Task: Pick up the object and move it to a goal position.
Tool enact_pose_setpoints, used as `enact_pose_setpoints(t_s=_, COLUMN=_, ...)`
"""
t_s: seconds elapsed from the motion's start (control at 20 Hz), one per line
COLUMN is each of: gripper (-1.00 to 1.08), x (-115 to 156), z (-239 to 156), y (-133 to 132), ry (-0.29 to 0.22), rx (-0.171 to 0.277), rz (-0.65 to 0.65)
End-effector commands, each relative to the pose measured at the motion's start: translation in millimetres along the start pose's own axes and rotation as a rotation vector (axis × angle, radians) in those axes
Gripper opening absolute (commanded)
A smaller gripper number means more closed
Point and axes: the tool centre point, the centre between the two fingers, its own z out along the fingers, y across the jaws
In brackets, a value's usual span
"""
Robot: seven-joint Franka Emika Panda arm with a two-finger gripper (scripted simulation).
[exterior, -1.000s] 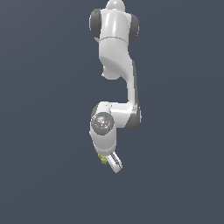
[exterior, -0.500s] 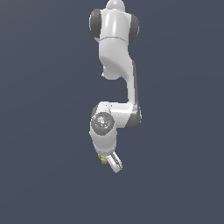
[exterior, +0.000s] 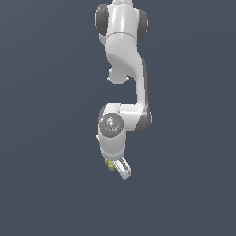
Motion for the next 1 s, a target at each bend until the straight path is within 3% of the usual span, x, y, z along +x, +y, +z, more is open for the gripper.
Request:
enact_pose_setpoints(t_s=0.0, gripper=-1.0, x=-7.3, z=-10.4, y=-1.1, ry=0.0, rx=0.001, rz=-0.001)
enact_pose_setpoints(t_s=0.3, gripper=-1.0, x=-34.8, z=-49.2, y=-2.9, ry=0.0, rx=0.002, rz=-0.001)
enact_pose_setpoints(t_s=0.95, gripper=-1.0, x=-119.7, z=-172.4, y=-10.4, ry=0.0, rx=0.001, rz=0.0)
